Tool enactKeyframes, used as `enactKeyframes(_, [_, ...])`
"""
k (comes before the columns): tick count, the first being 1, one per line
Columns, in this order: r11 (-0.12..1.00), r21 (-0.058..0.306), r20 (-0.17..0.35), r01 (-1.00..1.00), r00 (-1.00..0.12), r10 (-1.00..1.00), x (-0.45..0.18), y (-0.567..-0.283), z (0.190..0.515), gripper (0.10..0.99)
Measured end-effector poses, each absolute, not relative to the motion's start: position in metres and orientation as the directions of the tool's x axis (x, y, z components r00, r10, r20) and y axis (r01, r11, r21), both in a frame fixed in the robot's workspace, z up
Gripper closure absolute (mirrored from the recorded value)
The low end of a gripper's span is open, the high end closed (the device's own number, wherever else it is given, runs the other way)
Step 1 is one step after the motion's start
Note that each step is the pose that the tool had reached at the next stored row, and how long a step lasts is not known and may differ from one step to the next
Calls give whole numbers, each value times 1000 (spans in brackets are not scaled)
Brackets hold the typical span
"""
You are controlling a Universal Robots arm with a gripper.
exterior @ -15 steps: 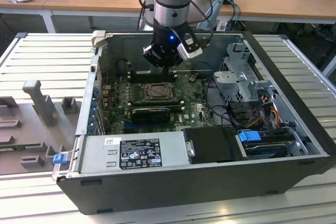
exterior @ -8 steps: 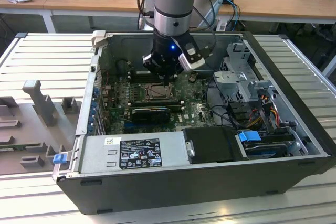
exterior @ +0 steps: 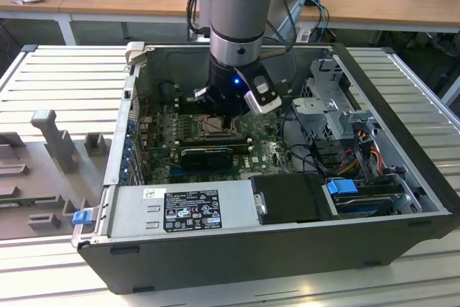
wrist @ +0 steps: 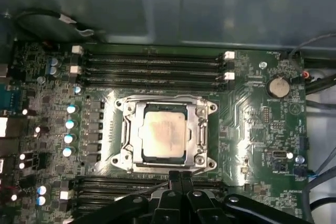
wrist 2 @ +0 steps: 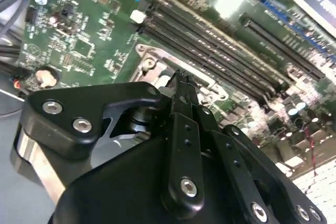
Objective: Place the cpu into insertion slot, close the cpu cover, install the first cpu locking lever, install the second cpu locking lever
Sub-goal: 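Install the second cpu locking lever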
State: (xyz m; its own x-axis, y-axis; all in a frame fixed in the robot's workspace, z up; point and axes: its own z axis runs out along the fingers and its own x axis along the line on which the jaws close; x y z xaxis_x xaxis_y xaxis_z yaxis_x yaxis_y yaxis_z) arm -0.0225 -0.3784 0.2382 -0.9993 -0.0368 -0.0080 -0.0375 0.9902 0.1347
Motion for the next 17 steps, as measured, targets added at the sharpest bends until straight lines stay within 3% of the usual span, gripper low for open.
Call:
enactKeyframes(12, [988, 151, -8, -43, -999, -42, -49, -383, 221, 980])
enactKeyframes(17, [983, 179, -10, -45, -999, -43, -61, -389, 219, 980])
